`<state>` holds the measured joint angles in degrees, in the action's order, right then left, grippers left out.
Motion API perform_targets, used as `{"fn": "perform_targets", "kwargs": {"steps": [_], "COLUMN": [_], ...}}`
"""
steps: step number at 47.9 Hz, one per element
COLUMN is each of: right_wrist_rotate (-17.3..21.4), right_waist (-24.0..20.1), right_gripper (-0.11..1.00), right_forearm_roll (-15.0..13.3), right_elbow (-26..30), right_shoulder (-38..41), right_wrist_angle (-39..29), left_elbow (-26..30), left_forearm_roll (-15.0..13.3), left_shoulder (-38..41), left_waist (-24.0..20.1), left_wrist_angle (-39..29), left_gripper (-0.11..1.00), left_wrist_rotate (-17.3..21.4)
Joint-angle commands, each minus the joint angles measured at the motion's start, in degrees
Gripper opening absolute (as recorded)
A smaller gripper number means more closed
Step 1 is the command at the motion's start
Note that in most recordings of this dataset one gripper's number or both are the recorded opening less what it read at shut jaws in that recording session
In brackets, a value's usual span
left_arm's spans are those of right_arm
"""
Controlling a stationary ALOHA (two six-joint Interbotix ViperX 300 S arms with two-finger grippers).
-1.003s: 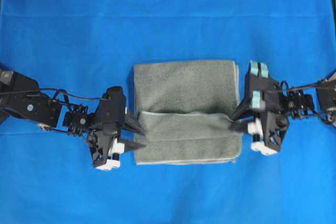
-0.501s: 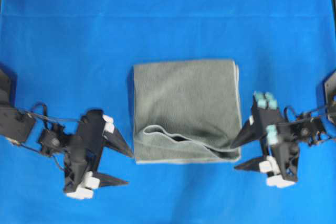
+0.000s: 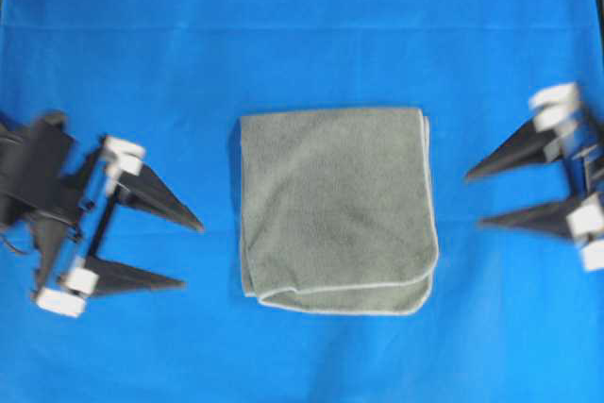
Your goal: Fold a large towel.
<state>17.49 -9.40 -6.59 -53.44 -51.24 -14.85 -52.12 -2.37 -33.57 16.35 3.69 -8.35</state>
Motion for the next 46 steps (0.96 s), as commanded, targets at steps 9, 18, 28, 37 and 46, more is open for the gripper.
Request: {"fn": "perform_targets", "kwargs": {"steps": [9, 18, 28, 37, 46], "right_wrist_rotate": [0.0, 0.0, 0.53, 0.62, 0.62], "right_waist": [6.33, 10.46, 13.8, 13.89, 13.89], "right_gripper": [0.61, 0.6, 0.56, 0.54, 0.54], "right_forearm_roll": [-4.57, -5.01, -4.39, -3.96, -3.87], "right_elbow": [-1.76, -7.73, -13.18, -14.33, -14.5], "right_shoulder": [-16.52, -24.61, -27.33, -26.37, -26.19], "right_wrist_angle": [-9.14, -11.25, -7.47, -6.15, -5.8], "left_elbow": [-5.19, -11.87, -19.16, -24.17, -25.05], "left_forearm_roll": [0.44, 0.53, 0.53, 0.44, 0.44], "left_shoulder": [-17.58, -28.48, -37.44, -43.24, -44.56], "left_waist": [-5.1, -8.35, -10.46, -11.34, -12.13], "left_wrist_angle": [-6.06, -8.26, -8.26, -8.44, -10.02], "left_gripper": [0.7, 0.69, 0.68, 0.68, 0.68], "left_wrist_rotate": [1.76, 2.29, 2.29, 2.29, 2.29]}}
